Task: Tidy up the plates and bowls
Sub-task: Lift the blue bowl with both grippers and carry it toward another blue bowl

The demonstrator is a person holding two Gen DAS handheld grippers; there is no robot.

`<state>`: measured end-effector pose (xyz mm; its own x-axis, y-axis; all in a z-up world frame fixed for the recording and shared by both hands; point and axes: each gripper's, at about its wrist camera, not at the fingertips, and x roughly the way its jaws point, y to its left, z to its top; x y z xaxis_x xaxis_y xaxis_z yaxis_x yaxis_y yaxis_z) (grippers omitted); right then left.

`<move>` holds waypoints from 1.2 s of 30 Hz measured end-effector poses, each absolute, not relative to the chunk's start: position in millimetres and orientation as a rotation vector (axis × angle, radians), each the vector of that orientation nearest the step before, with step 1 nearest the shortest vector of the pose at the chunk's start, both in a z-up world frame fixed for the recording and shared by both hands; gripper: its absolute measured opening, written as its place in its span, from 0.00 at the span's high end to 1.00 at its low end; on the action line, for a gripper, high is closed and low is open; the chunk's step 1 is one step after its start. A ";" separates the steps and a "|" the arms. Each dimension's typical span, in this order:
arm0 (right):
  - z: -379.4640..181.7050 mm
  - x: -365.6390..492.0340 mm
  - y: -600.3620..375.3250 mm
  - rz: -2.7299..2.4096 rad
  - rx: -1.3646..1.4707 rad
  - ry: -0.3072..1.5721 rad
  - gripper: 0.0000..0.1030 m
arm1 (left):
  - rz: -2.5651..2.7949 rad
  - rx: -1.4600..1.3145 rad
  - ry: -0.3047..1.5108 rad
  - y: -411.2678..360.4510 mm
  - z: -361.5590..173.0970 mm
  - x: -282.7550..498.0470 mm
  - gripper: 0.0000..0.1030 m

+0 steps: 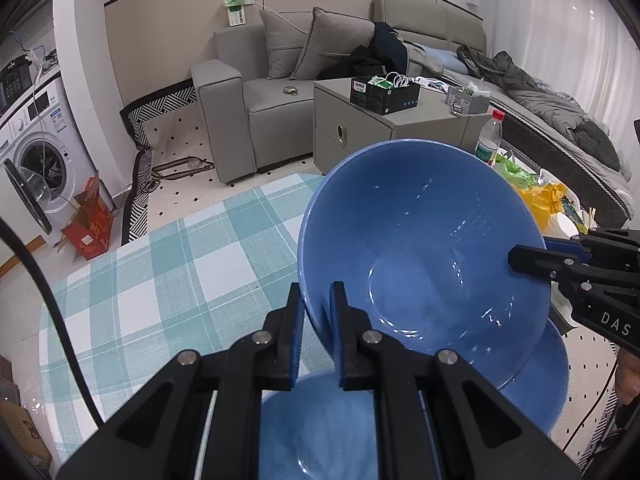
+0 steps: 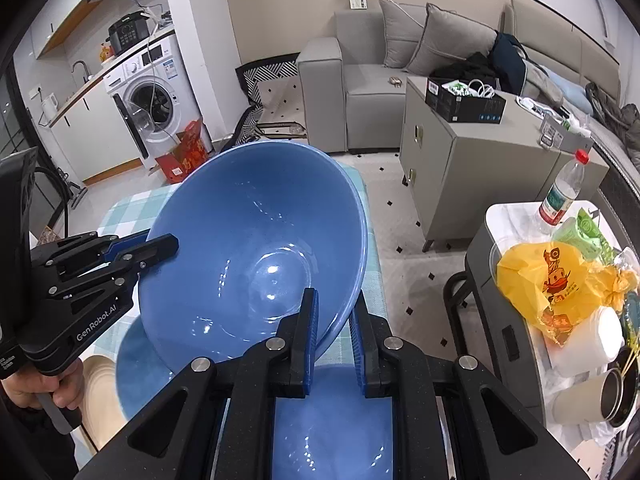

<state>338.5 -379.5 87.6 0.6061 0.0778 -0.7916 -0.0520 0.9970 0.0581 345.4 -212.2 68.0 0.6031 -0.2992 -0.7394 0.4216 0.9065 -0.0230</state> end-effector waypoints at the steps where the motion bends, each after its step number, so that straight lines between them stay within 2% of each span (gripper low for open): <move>1: 90.4 335.8 -378.1 0.078 0.027 0.912 0.85 | -0.418 0.159 0.820 -210.7 70.1 342.8 0.90; 16: 118.6 295.5 -342.7 0.116 -0.010 0.863 0.85 | -0.393 0.137 0.760 -178.0 93.6 303.0 0.90; 36: 107.4 271.7 -294.4 0.184 -0.037 0.875 0.85 | -0.341 0.126 0.760 -130.8 87.2 264.1 0.90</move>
<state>271.7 -294.4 107.4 0.6260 0.1454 -0.7662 -0.1753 0.9835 0.0434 264.1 -130.8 87.2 0.6730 -0.2569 -0.6936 0.3470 0.9378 -0.0106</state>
